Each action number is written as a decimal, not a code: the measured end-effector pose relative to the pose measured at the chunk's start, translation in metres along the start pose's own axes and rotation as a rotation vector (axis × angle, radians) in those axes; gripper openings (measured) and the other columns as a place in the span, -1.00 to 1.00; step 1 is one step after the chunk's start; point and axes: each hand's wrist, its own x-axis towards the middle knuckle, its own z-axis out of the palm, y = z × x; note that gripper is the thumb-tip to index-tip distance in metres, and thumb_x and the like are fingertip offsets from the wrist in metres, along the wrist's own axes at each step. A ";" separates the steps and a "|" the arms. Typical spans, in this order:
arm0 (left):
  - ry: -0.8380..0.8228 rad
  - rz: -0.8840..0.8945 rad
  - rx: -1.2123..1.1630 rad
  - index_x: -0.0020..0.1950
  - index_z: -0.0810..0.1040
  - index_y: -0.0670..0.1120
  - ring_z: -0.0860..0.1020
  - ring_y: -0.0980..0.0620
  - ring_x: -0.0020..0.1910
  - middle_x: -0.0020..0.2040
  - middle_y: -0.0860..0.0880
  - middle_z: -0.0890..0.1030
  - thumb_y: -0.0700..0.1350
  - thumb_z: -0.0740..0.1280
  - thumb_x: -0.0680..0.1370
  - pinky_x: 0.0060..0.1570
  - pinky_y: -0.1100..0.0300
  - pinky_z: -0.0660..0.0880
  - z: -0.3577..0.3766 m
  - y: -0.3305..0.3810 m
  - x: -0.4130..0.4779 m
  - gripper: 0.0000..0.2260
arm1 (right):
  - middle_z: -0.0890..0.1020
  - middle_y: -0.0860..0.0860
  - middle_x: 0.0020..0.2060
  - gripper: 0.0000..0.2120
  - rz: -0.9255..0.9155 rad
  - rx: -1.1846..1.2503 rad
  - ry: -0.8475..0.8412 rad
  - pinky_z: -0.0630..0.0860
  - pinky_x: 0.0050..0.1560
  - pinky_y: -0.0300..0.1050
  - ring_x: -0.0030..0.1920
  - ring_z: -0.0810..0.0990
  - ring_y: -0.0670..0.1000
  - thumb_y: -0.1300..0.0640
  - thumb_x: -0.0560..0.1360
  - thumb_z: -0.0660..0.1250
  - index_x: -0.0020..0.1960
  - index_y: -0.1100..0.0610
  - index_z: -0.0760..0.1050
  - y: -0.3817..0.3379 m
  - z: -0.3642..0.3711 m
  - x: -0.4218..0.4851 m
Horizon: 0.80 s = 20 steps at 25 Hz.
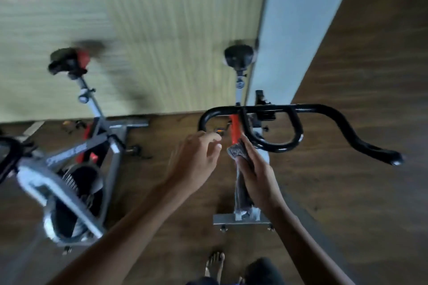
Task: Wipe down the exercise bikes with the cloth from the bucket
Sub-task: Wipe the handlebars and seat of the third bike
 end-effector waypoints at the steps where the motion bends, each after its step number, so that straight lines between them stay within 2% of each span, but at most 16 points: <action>1: 0.037 -0.058 -0.006 0.19 0.62 0.00 0.62 0.04 0.11 0.12 0.07 0.68 -0.02 0.28 0.59 0.11 0.03 0.55 -0.003 -0.009 -0.009 -0.77 | 0.41 -0.11 0.46 -0.49 -0.012 0.014 -0.041 0.33 0.26 -0.44 0.35 0.43 -0.30 0.11 0.67 0.19 0.58 -0.01 0.18 0.003 0.008 0.004; 2: 0.080 -0.108 -0.017 0.19 0.62 -0.01 0.62 0.05 0.11 0.12 0.07 0.68 -0.03 0.27 0.60 0.12 0.05 0.55 -0.005 -0.015 -0.020 -0.77 | 0.41 -0.13 0.44 -0.49 -0.021 0.022 -0.079 0.30 0.21 -0.52 0.28 0.42 -0.41 0.12 0.67 0.18 0.59 0.01 0.16 0.005 0.015 0.009; 3: 0.119 -0.146 -0.028 0.19 0.62 -0.02 0.62 0.07 0.10 0.12 0.06 0.67 -0.04 0.27 0.61 0.13 0.08 0.54 -0.004 -0.019 -0.029 -0.78 | 0.41 -0.14 0.43 -0.50 -0.026 0.026 -0.103 0.29 0.19 -0.55 0.24 0.42 -0.43 0.14 0.68 0.17 0.59 0.02 0.16 0.007 0.019 0.013; 4: 0.159 -0.186 -0.039 0.20 0.62 -0.04 0.61 0.10 0.09 0.13 0.05 0.67 -0.06 0.27 0.62 0.14 0.13 0.53 -0.002 -0.021 -0.038 -0.79 | 0.41 -0.14 0.43 -0.50 -0.033 0.027 -0.130 0.33 0.24 -0.48 0.26 0.44 -0.37 0.14 0.68 0.16 0.59 0.01 0.16 0.011 0.023 0.017; 6: 0.236 -0.266 -0.080 0.23 0.61 -0.06 0.60 0.15 0.10 0.15 0.04 0.66 -0.09 0.27 0.64 0.14 0.22 0.51 0.011 -0.020 -0.051 -0.78 | 0.38 -0.17 0.44 -0.53 -0.047 0.029 -0.180 0.36 0.41 -0.17 0.38 0.41 -0.19 0.12 0.69 0.15 0.58 -0.03 0.18 0.023 0.026 0.029; 8: 0.318 -0.347 -0.126 0.28 0.59 -0.06 0.60 0.18 0.12 0.17 0.05 0.65 -0.10 0.28 0.64 0.15 0.26 0.52 0.028 -0.012 -0.060 -0.76 | 0.40 -0.18 0.43 -0.53 -0.076 0.045 -0.226 0.35 0.44 -0.06 0.42 0.39 -0.16 0.13 0.68 0.16 0.56 -0.05 0.21 0.034 0.025 0.040; 10: 0.433 -0.426 -0.178 0.33 0.57 -0.06 0.58 0.26 0.15 0.22 0.08 0.63 -0.13 0.28 0.64 0.14 0.41 0.47 0.048 -0.001 -0.064 -0.73 | 0.40 -0.18 0.44 -0.53 -0.117 0.079 -0.298 0.33 0.46 -0.14 0.44 0.36 -0.22 0.18 0.68 0.18 0.55 -0.04 0.24 0.044 0.023 0.046; 12: 0.513 -0.494 -0.223 0.37 0.54 -0.06 0.55 0.33 0.18 0.24 0.11 0.61 -0.13 0.28 0.64 0.15 0.48 0.43 0.060 0.010 -0.063 -0.71 | 0.39 -0.14 0.46 -0.52 -0.195 0.158 -0.345 0.28 0.47 -0.23 0.46 0.32 -0.25 0.25 0.67 0.17 0.54 0.00 0.24 0.049 0.023 0.046; 15: 0.585 -0.571 -0.286 0.37 0.55 -0.03 0.56 0.33 0.17 0.22 0.10 0.64 -0.12 0.29 0.64 0.23 0.31 0.49 0.070 0.013 -0.062 -0.71 | 0.29 -0.02 0.54 -0.50 -0.413 0.207 -0.384 0.18 0.53 -0.21 0.54 0.22 -0.14 0.36 0.65 0.13 0.56 0.10 0.21 0.055 0.029 0.044; 17: 0.608 -0.594 -0.331 0.34 0.57 -0.02 0.59 0.27 0.18 0.20 0.10 0.65 -0.10 0.30 0.63 0.27 0.13 0.52 0.071 0.013 -0.061 -0.71 | 0.22 0.07 0.57 -0.48 -0.571 0.216 -0.403 0.15 0.56 -0.08 0.58 0.15 -0.02 0.41 0.64 0.08 0.56 0.15 0.18 0.065 0.041 0.046; 20: 0.694 -0.575 -0.374 0.31 0.60 -0.06 0.59 0.22 0.21 0.18 0.09 0.66 -0.15 0.28 0.62 0.30 0.04 0.50 0.077 0.016 -0.059 -0.72 | 0.19 0.10 0.57 -0.56 -0.655 0.291 -0.451 0.11 0.58 0.09 0.60 0.08 0.11 0.25 0.68 0.00 0.55 0.16 0.17 0.075 0.062 0.045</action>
